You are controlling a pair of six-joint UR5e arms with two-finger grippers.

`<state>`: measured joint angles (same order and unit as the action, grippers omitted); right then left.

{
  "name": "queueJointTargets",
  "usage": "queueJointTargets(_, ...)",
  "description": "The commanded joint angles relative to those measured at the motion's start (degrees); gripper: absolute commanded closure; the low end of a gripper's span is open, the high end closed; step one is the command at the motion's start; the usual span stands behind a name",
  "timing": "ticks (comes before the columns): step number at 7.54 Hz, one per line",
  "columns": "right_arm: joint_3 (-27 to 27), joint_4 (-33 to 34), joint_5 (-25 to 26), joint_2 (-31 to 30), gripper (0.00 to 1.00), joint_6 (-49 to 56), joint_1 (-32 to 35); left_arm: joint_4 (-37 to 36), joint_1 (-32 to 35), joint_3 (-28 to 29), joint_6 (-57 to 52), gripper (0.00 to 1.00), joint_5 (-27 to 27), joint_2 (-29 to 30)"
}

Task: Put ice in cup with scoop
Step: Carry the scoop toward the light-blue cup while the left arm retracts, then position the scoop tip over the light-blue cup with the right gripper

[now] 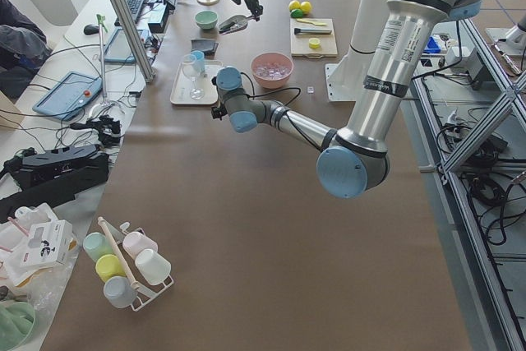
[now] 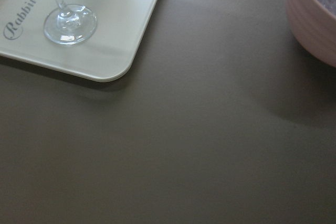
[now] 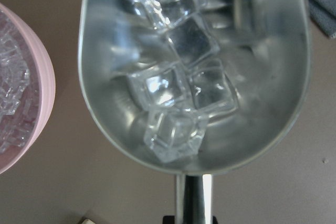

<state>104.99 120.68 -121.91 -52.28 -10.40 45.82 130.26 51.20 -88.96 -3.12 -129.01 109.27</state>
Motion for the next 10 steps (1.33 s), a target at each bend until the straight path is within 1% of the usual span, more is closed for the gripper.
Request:
queueJointTargets(1,-9.67,4.56,1.83,7.25,1.00,2.23,0.76,-15.41,2.13,-3.40,-0.13,0.02,0.43,-0.02)
queueJointTargets(2,-13.72,4.39,2.19,9.72,1.00,2.57,1.11,-20.87,3.02,-4.63,-0.13,0.02,0.51,-0.63)
queueJointTargets(3,-17.24,3.95,2.46,11.92,1.00,2.58,1.72,-25.80,4.59,-4.99,-0.13,0.02,3.56,-0.90)
queueJointTargets(4,-21.89,3.08,2.55,14.29,1.00,3.54,2.51,-27.85,5.04,-6.56,-0.21,0.02,9.16,-1.25)
queueJointTargets(5,-26.29,0.54,2.55,15.88,1.00,3.72,3.22,-30.39,5.65,-7.70,-0.30,0.02,12.17,-1.78)
queueJointTargets(6,-30.07,-0.18,2.03,17.64,1.00,3.72,4.09,-31.20,6.27,-7.98,-0.22,0.02,13.77,-2.48)
queueJointTargets(7,-32.98,-0.10,-0.15,19.13,1.00,3.72,4.71,-31.21,6.54,-7.89,-0.22,0.02,14.14,-2.83)
queueJointTargets(8,-34.49,0.34,-2.78,19.76,1.00,3.81,4.80,-31.64,6.45,-7.89,-0.13,0.02,14.23,-3.01)
queueJointTargets(9,-34.68,2.08,-3.51,20.20,1.00,3.90,4.81,-32.78,6.45,-7.89,0.05,0.02,14.49,-3.27)
queueJointTargets(10,-34.68,5.15,-3.60,21.51,1.00,3.98,4.81,-32.88,6.19,-7.89,-0.04,0.02,17.62,-3.28)
